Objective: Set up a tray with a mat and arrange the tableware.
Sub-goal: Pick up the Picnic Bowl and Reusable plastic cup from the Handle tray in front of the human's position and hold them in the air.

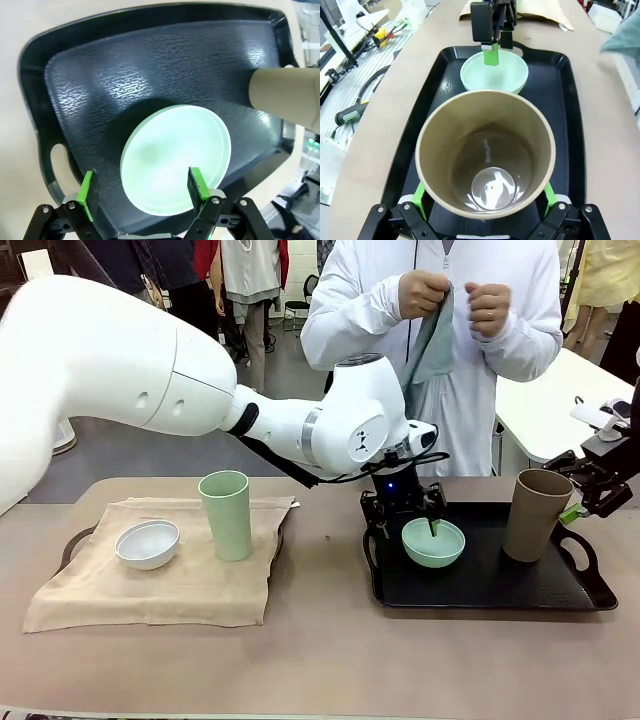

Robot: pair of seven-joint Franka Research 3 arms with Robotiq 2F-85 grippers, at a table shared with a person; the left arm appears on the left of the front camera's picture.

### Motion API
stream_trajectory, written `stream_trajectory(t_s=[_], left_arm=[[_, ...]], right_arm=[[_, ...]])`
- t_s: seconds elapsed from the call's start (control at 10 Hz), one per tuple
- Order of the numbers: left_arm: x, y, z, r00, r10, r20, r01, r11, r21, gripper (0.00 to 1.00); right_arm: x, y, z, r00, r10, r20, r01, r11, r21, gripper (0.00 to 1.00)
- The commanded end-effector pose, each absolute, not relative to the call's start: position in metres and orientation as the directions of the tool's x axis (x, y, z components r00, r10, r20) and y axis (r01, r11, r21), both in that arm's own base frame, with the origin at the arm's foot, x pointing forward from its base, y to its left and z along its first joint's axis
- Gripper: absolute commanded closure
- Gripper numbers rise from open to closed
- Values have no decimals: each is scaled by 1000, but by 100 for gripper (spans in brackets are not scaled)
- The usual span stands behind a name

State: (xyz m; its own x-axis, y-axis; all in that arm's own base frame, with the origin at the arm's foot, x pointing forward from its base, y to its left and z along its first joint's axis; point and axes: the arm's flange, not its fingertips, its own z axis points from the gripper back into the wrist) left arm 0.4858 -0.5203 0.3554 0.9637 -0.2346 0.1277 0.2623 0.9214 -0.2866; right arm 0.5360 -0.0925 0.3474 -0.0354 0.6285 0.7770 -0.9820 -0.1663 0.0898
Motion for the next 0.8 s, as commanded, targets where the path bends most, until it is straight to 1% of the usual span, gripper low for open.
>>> stream_trajectory(t_s=[0.0,0.6,0.7], left_arm=[[495,-531,352,969,-213,122,237,941,-240,9],[501,-545,321,967,-227,113,249,936,-249,9],[501,-546,319,966,-229,115,251,936,-245,9]], right_arm=[[534,-86,333,-42,650,759,-978,-181,101,0],[558,-63,307,-16,610,792,-974,-188,125,0],[558,-60,305,-23,608,794,-970,-206,129,0]])
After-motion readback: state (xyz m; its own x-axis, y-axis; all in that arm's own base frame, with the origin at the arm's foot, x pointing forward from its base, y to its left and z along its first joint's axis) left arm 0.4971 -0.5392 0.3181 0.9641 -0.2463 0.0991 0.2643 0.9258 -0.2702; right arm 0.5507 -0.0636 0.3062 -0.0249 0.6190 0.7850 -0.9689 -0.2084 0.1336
